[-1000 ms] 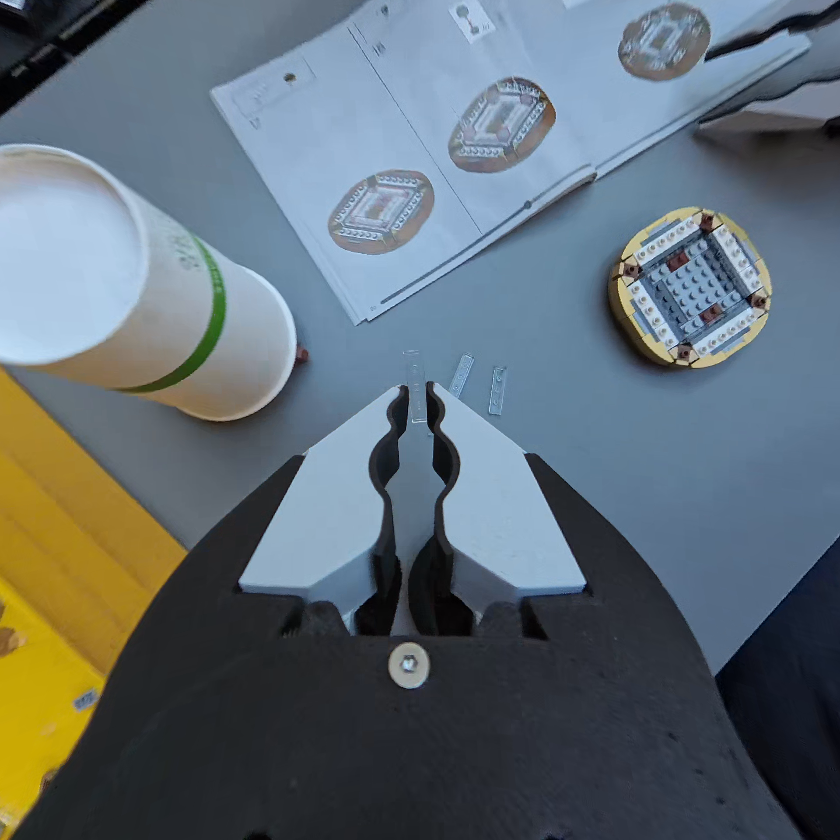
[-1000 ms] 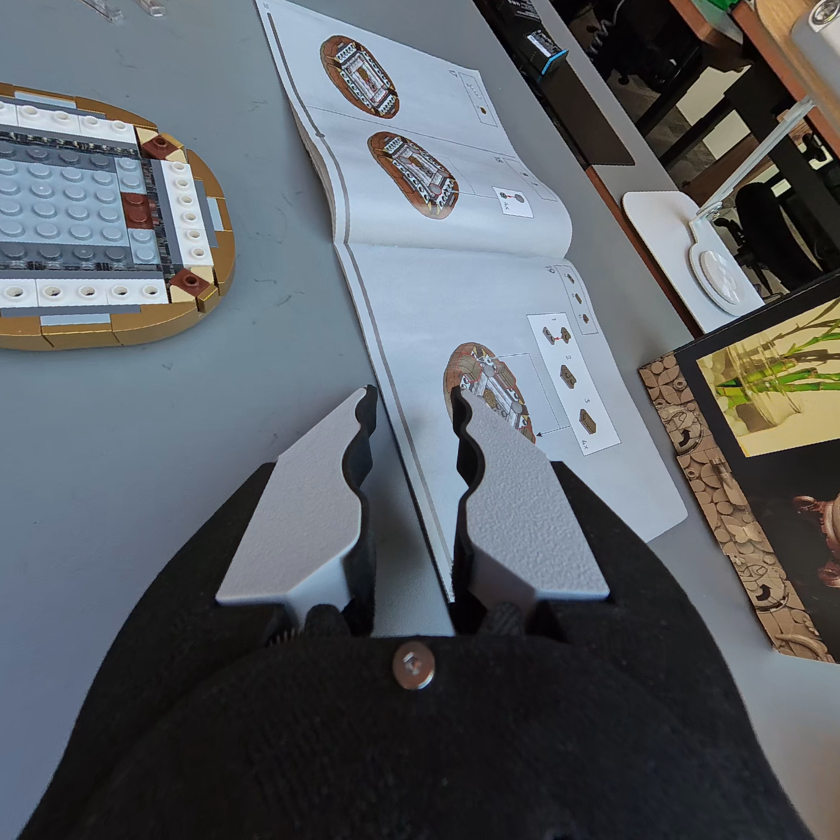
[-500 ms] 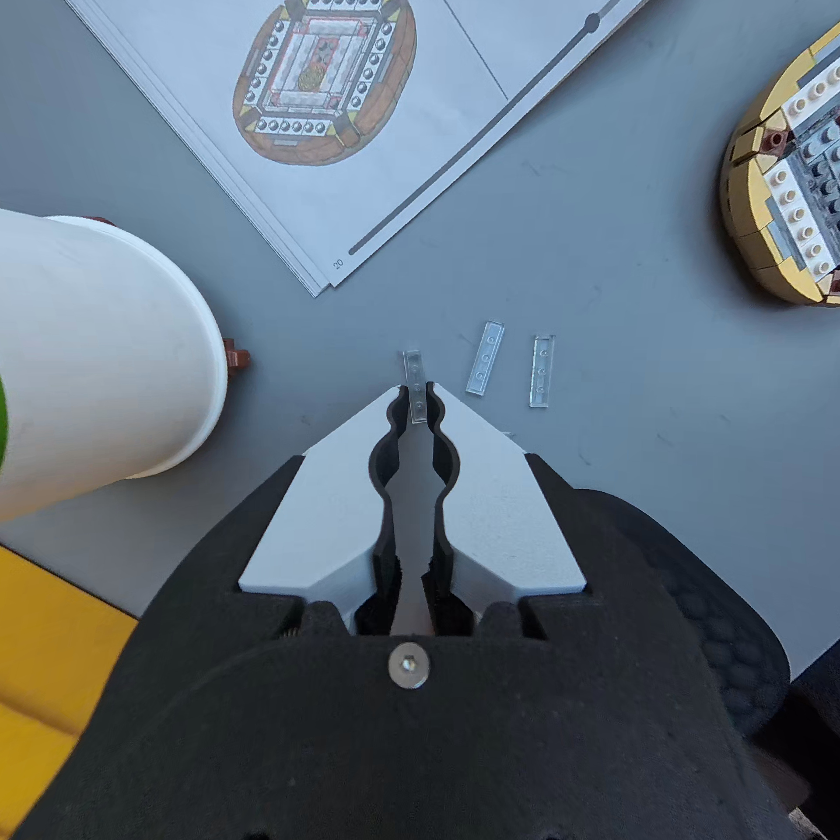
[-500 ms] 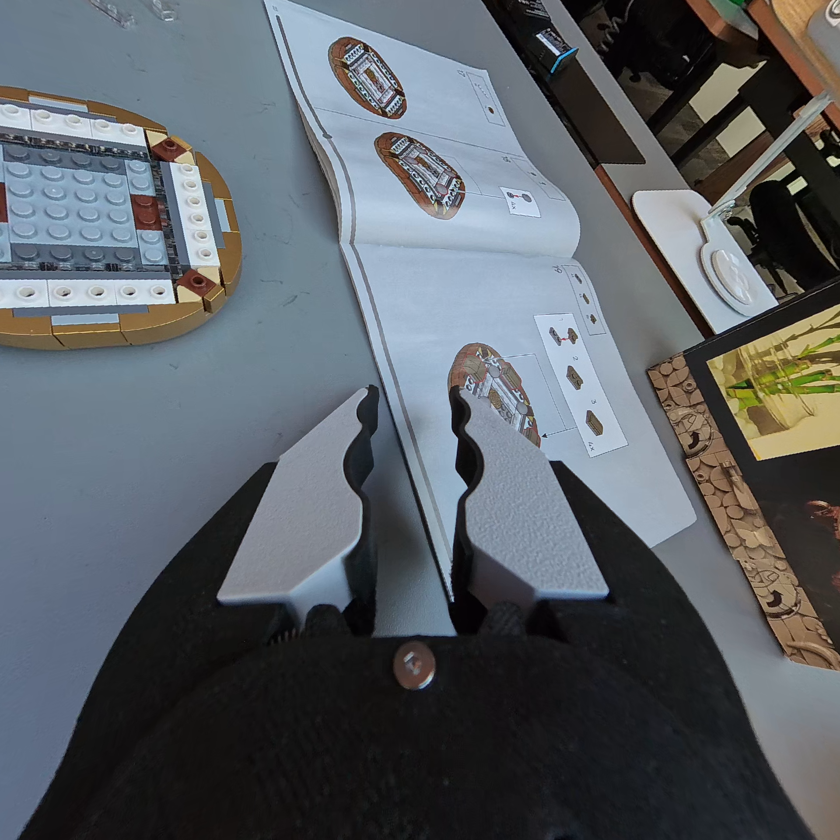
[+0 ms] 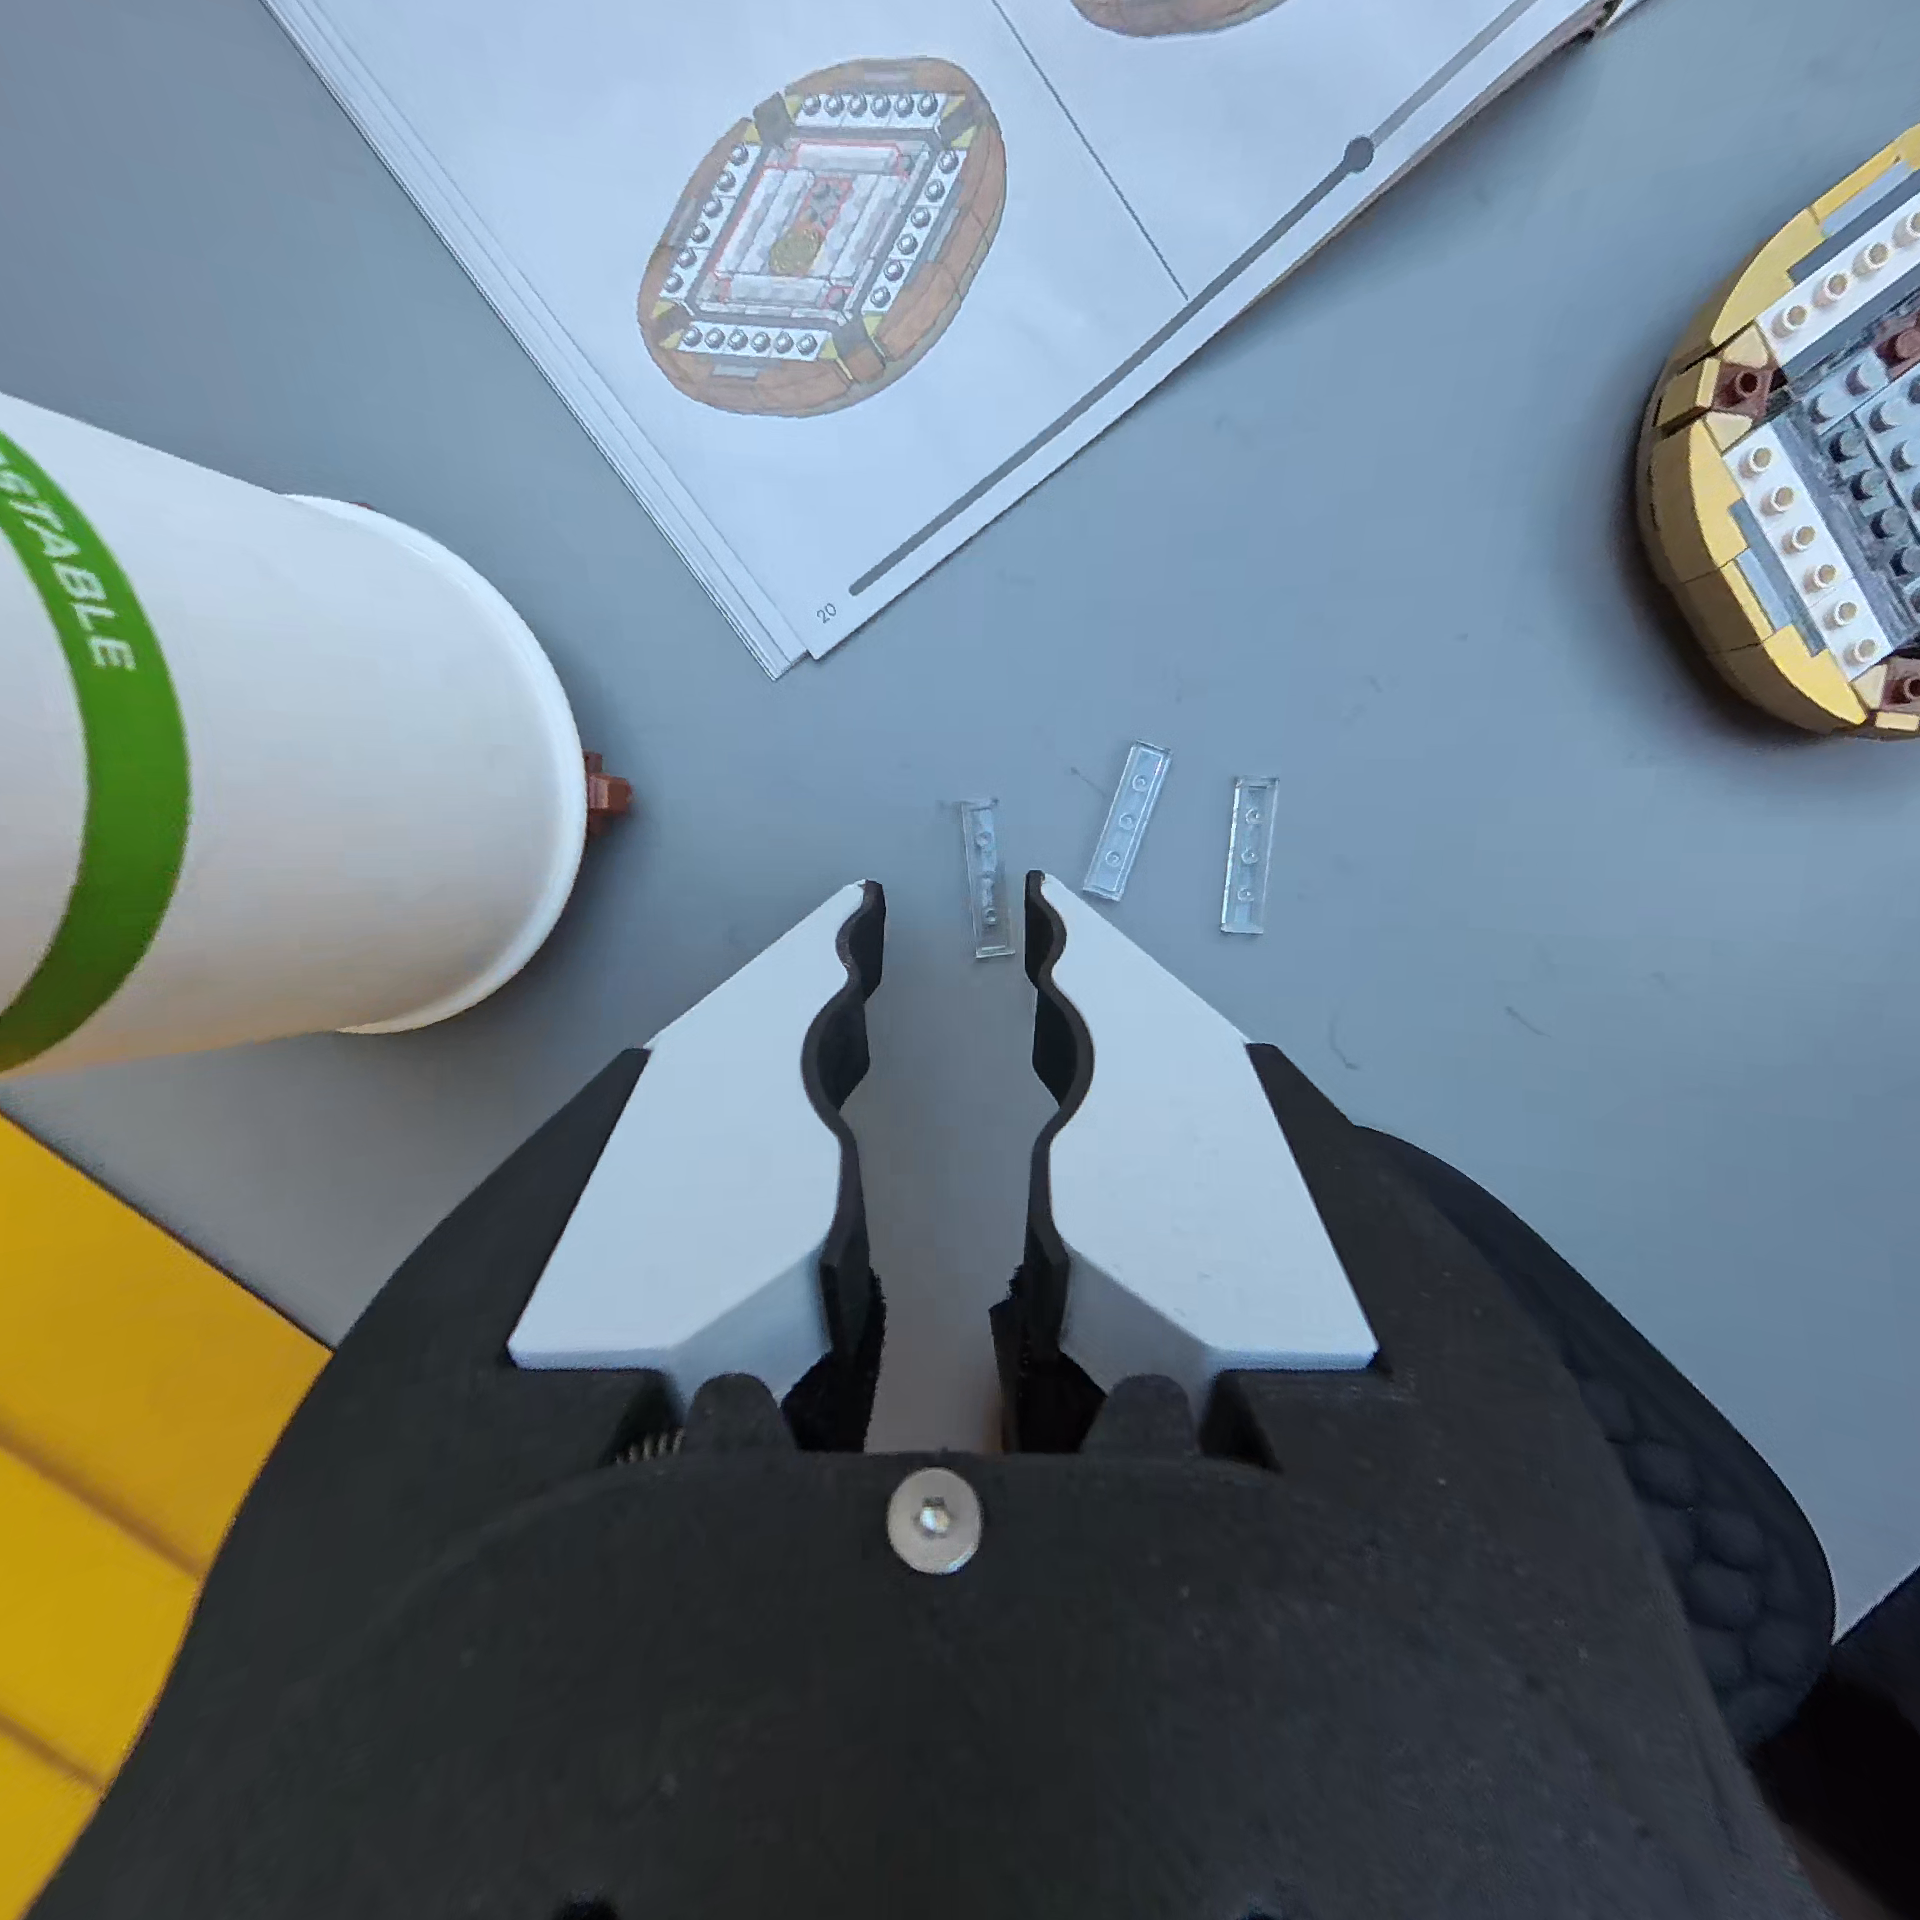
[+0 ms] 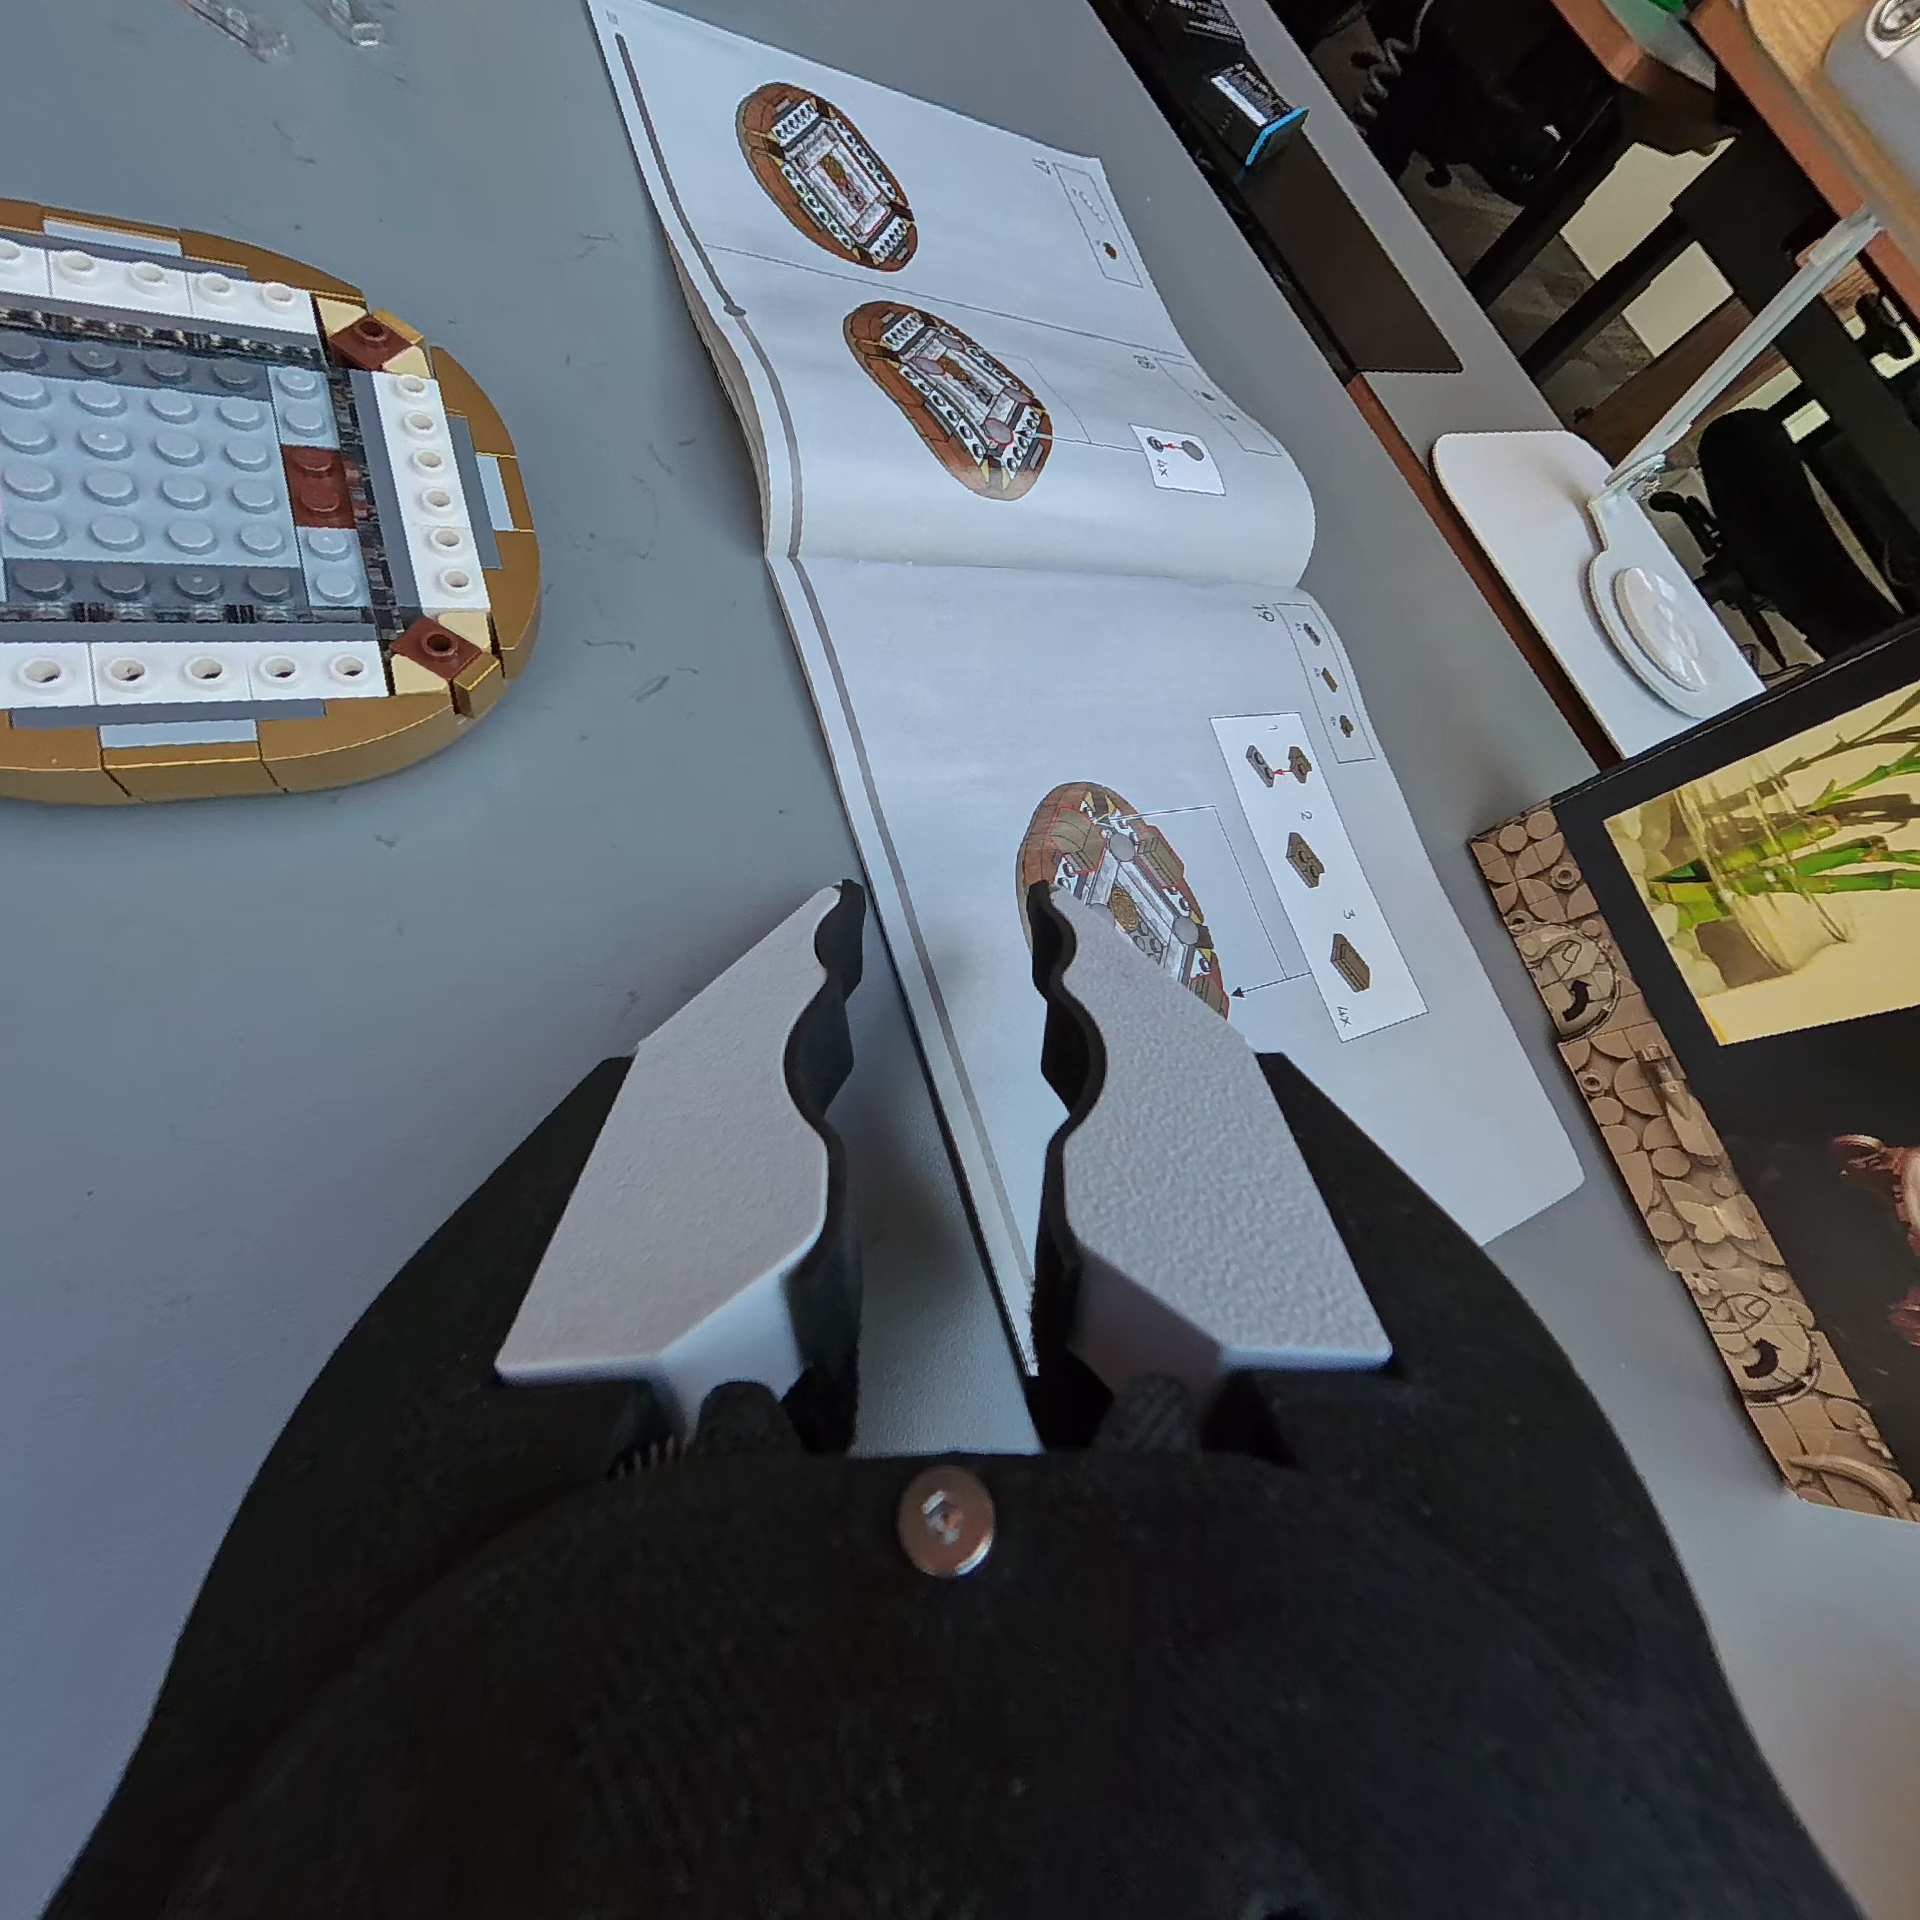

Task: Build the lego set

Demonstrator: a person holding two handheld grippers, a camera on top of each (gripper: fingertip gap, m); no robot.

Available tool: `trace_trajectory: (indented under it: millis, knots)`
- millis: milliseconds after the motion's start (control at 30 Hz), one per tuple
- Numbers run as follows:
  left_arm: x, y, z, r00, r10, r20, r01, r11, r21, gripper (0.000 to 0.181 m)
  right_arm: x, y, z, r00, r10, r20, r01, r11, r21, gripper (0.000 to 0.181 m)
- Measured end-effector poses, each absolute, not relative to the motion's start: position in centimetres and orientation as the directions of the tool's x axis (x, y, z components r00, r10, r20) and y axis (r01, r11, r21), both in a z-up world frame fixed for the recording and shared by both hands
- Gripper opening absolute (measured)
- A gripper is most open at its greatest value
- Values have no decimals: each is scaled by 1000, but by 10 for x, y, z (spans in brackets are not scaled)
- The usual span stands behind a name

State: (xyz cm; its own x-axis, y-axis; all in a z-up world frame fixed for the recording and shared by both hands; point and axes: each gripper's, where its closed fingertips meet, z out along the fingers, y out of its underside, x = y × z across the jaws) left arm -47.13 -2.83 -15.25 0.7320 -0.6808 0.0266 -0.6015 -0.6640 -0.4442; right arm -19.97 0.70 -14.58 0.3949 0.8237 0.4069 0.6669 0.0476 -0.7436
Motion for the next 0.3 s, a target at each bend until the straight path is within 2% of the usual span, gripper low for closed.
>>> trace_trajectory:
  millis: [33, 300]
  knots:
    - [-472, -27, -148, 738, -674, 22, -590, -661, -464, 25, -200, 7, -145, 397, 823, 406, 664, 47, -746, 32]
    - [-473, -33, -123, 767, -642, 19, -516, -632, -578, 22, -195, 13, -115, 499, 795, 344, 517, 45, -855, 33]
